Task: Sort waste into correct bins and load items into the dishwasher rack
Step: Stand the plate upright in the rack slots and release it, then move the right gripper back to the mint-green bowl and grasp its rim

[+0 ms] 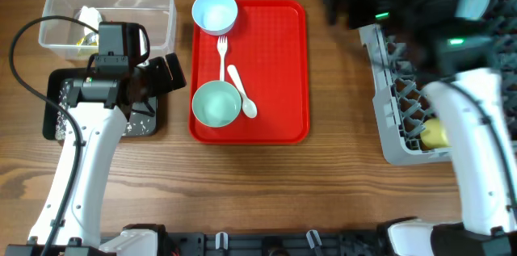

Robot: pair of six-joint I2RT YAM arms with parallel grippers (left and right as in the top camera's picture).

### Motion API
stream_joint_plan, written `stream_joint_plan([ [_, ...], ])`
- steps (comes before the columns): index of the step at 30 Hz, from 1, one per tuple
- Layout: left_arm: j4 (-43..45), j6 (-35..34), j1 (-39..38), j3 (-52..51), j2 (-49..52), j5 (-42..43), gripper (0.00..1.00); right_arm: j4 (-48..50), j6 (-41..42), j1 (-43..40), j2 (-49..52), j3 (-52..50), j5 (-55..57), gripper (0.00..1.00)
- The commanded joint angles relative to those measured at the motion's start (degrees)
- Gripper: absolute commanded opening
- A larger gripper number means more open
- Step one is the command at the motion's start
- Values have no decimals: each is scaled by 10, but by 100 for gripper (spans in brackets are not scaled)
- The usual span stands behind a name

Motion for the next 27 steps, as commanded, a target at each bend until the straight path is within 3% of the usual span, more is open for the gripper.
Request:
stream_joint_plan([
  [1, -6, -1, 1, 5, 5, 2, 100, -10, 49, 63, 44, 3, 45, 100],
  [9, -9, -1, 10, 5, 4, -21, 100, -90, 50, 121, 167, 3, -17, 100],
  [13, -11, -34, 38, 5, 4, -21, 100, -118, 50, 127, 203, 2, -68, 99],
  [20, -13, -63, 93, 5, 4, -8, 100, -130, 51, 140, 243, 1, -77, 56],
  [27, -17, -61, 96, 5, 4, -10, 100, -125, 51, 162, 297, 1, -64, 54],
])
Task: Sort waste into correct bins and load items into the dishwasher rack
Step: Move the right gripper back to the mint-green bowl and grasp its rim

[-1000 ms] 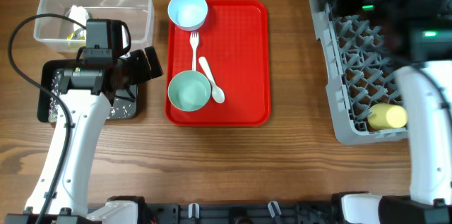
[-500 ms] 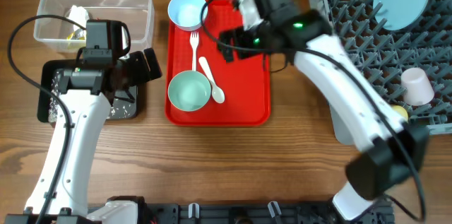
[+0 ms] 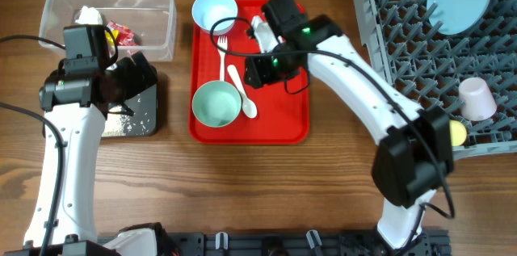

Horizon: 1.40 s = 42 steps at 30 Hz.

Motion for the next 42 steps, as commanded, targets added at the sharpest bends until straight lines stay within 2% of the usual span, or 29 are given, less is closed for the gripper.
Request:
stream_joint_plan([
  [1, -1, -9, 2, 5, 4, 0, 100, 4, 0, 17, 48, 2, -5, 53],
  [7, -2, -9, 2, 5, 4, 1, 100, 17, 2, 32, 77, 2, -5, 44],
  [17, -3, -9, 2, 5, 4, 0, 100, 61, -1, 35, 77, 2, -2, 42],
  [21, 5, -9, 2, 5, 4, 0, 100, 76, 1, 46, 80, 2, 53, 42],
  [25, 8, -9, 2, 5, 5, 0, 100, 84, 0, 56, 94, 2, 60, 41],
  [30, 6, -9, 2, 5, 4, 0, 100, 92, 5, 56, 110, 2, 60, 33],
  [36, 6, -9, 2, 5, 5, 0, 100, 95, 5, 56, 110, 2, 61, 29],
  [42, 6, -9, 2, 5, 5, 0, 100, 95, 4, 56, 112, 2, 61, 8],
])
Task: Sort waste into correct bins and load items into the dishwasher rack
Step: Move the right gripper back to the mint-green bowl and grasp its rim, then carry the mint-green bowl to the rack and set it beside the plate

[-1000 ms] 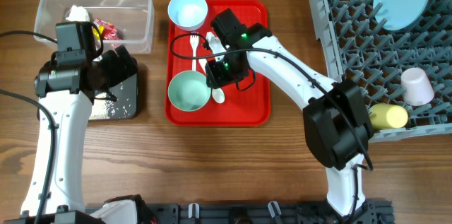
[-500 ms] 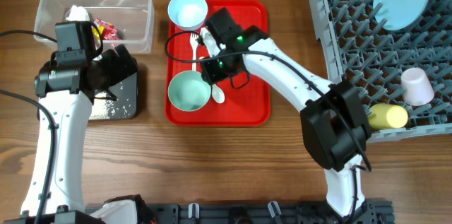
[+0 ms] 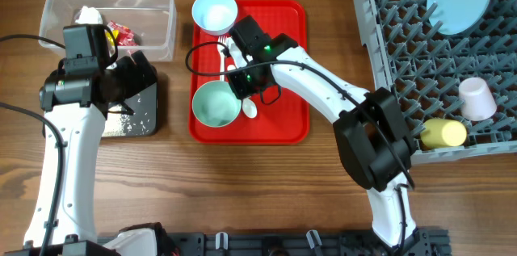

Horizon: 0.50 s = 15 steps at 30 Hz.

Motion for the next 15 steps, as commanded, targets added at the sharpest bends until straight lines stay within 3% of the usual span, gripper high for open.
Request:
stream_joint_plan([
  [1, -1, -9, 2, 5, 5, 0, 100, 2, 1, 0, 11, 2, 8, 4],
  [8, -7, -9, 2, 5, 5, 0, 100, -1, 14, -3, -2, 8, 52, 4],
  [15, -9, -9, 2, 5, 5, 0, 100, -58, 14, -41, -122, 48, 238, 4],
])
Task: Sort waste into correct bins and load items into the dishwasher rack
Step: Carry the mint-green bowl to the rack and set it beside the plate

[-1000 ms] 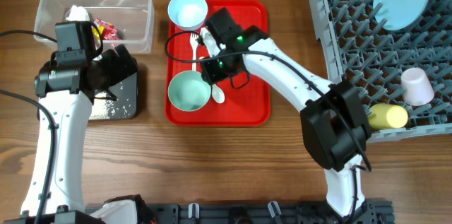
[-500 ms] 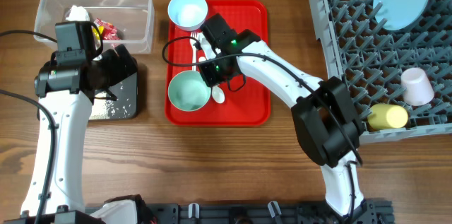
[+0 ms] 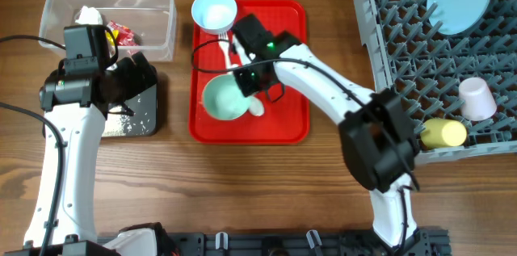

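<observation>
On the red tray [image 3: 287,30] a pale green bowl [image 3: 218,99] sits tilted, its right rim pinched by my right gripper [image 3: 247,86], which is shut on it. A white spoon [image 3: 258,110] peeks out beside the bowl. The white fork [image 3: 222,43] lies behind it, partly under the arm. A light blue bowl [image 3: 214,11] stands at the tray's far left corner. My left gripper [image 3: 134,75] hovers open over the black tray [image 3: 133,124], holding nothing.
A clear bin at the far left holds wrappers and paper. The grey dishwasher rack [image 3: 404,38] on the right carries a blue plate, a pink cup [image 3: 477,98] and a yellow item [image 3: 443,133].
The green bowl has shifted slightly right and now tilts, with the right gripper shut on its rim. The spoon is more covered. The left arm has not moved.
First the right arm was back over the rack and the left gripper stood beside the clear bin. Then the right gripper was over the tray's middle and the left had drawn back over the black tray. Later it sat at the green bowl's rim, and now holds the tilted bowl.
</observation>
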Robot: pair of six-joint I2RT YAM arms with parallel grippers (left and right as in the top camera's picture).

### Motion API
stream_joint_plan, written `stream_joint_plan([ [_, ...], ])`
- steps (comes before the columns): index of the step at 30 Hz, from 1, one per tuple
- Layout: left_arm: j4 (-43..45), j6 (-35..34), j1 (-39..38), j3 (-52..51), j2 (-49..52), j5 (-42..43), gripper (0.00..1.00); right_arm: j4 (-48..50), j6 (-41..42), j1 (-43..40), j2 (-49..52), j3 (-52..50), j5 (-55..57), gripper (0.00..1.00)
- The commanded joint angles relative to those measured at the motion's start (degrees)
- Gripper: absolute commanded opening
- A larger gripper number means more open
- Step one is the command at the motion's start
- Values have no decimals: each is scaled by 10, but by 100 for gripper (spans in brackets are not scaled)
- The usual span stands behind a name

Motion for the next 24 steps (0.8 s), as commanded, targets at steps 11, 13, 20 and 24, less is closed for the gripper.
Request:
stream_joint_plan([
  [11, 0, -9, 2, 5, 5, 0, 100, -108, 39, -124, -278, 38, 611, 4],
  [13, 0, -9, 2, 5, 5, 0, 100, -110, 38, -141, -280, 38, 697, 4],
  [20, 5, -9, 2, 5, 5, 0, 100, 59, -54, -224, -255, 37, 825, 4],
  [24, 7, -9, 2, 5, 5, 0, 100, 247, -282, -263, -213, 37, 788, 5],
])
